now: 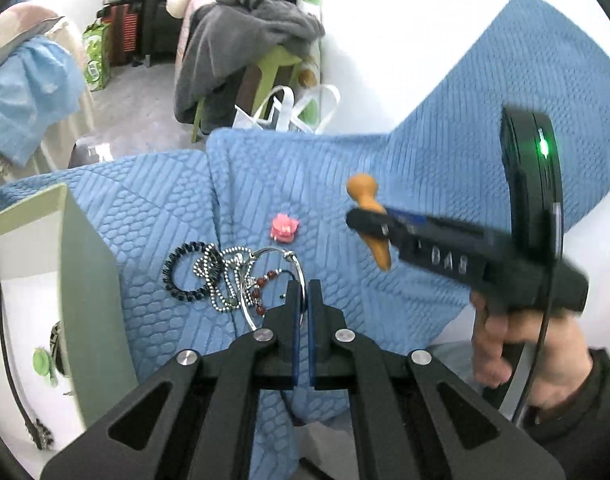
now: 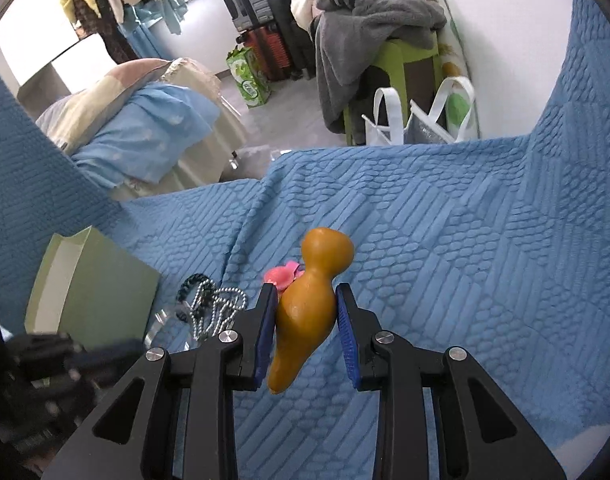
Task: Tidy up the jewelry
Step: 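Lift both held items and carry them over the green box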
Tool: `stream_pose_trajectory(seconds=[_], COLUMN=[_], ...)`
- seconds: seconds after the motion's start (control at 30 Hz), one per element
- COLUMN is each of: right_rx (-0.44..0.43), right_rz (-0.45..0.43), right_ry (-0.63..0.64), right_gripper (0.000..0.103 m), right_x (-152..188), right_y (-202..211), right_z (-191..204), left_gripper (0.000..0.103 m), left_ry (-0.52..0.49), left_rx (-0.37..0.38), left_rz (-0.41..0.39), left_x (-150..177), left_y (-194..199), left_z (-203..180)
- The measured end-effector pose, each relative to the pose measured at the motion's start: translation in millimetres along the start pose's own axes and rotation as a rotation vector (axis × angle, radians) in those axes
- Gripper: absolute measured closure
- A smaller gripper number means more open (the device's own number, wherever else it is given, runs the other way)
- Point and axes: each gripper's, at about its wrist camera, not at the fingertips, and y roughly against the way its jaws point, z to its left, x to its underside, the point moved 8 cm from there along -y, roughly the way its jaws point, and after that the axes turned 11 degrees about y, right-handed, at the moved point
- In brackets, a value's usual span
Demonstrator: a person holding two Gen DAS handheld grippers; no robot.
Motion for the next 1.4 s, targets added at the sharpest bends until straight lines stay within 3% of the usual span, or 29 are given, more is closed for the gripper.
stream_pose_trajectory(seconds=[0.3, 0.63, 0.9, 1.13, 1.4], right_rx=[-0.004, 0.013, -0.009, -0.046, -0.085], right_rz=[-0.050, -0.133, -0.191, -0.200, -0.116], right_ry=[-0.003, 0.073, 0.143, 0.208, 0.234], right_gripper=[0.076, 0.076, 0.076, 0.076, 0.076], right_x=[-10.7, -75.0, -117.0, -129.1, -96.0], right_y=[54.4, 118.9, 154.2, 151.8, 103.7], right_z=[29.0, 67.1, 125.9, 194.4, 250.4], left_gripper=[0.101, 0.101, 0.101, 0.101, 0.101], left_ry=[0.046, 0.062, 0.103, 0.136, 0.174], left_rx=[0.043, 0.040, 0.003, -0.044, -0.116], left_rz=[-0.044, -0.165, -0.239, -0.291, -0.267], left_x=[-21.6, -69.5, -93.3, -95.0, -61.8], left_y=[48.7, 126.6, 191.1, 232.8, 234.2], left_z=[-9.5, -12.7, 20.0, 63.7, 121.9])
